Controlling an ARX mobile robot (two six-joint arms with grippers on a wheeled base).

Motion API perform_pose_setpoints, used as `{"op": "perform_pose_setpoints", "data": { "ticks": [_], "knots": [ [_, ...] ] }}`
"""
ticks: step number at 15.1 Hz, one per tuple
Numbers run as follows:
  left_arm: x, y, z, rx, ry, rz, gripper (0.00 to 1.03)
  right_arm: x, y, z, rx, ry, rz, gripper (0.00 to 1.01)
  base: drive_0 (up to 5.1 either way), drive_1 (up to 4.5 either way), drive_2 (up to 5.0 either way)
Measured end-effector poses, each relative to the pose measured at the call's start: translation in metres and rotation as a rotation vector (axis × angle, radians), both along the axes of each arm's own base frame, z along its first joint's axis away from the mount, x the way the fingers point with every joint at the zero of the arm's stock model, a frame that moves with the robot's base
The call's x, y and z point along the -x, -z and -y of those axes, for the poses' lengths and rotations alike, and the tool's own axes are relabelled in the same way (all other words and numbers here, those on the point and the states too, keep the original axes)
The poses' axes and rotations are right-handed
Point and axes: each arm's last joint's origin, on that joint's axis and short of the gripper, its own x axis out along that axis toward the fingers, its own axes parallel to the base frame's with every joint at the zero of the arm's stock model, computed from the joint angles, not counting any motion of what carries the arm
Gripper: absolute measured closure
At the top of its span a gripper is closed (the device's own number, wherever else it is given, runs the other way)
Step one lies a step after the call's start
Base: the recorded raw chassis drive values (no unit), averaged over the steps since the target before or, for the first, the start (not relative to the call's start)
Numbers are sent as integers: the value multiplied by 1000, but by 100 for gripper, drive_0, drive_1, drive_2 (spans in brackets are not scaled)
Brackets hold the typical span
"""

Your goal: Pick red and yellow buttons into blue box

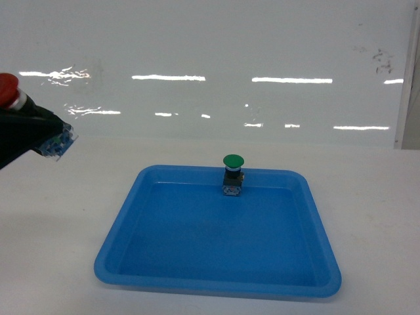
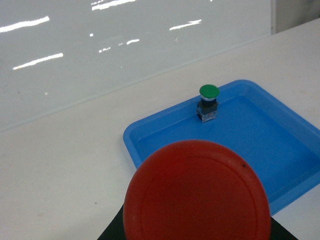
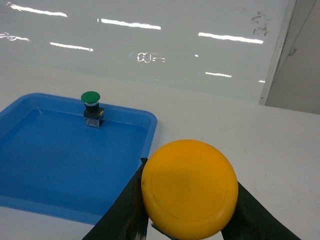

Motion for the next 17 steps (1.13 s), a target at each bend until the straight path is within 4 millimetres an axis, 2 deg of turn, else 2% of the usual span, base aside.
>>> {"op": "perform_pose_setpoints", "data": {
  "ticks": [1, 3, 12, 14, 17],
  "knots": [
    [6, -5, -2, 3, 2, 20, 79, 0, 0, 0, 0, 0, 0, 70, 0, 0, 0],
    [38, -14, -12, 16, -8, 71, 79, 0, 0, 0, 0, 0, 0, 70, 0, 0, 0],
    [41, -14, -17, 12, -38, 88, 79, 0, 0, 0, 0, 0, 0, 70, 0, 0, 0],
    [52, -7, -19, 25, -35, 49, 79, 0, 0, 0, 0, 0, 0, 70, 0, 0, 0],
    [65, -13, -21, 24, -32, 64, 79, 0, 0, 0, 0, 0, 0, 70, 0, 0, 0]
  ]
}}
